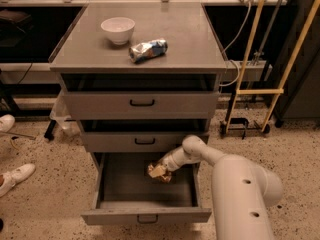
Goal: Pick orange can from bottom drawer and place on counter
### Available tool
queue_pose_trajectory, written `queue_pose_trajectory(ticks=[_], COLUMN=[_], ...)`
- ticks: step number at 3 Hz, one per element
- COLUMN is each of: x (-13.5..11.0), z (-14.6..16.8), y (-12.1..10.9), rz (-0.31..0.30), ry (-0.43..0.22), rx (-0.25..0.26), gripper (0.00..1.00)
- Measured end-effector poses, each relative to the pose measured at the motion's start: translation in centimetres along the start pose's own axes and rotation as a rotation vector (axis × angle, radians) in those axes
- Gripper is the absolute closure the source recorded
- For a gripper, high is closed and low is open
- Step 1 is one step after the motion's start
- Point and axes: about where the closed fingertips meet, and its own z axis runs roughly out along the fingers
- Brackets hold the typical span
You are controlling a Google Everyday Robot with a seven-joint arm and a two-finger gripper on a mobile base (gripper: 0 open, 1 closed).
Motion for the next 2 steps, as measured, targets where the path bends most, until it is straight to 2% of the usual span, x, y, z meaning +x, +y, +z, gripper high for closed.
queue_pose_trajectory(ticks=[1,2], x=[-2.0,-2.6], z=[-8.4,-20.7], y=[-0.5,-1.1], rz=[0.027,0.080], ry=[-0.026,-0.122], rx=[0.154,0.385], gripper=[1.00,1.00])
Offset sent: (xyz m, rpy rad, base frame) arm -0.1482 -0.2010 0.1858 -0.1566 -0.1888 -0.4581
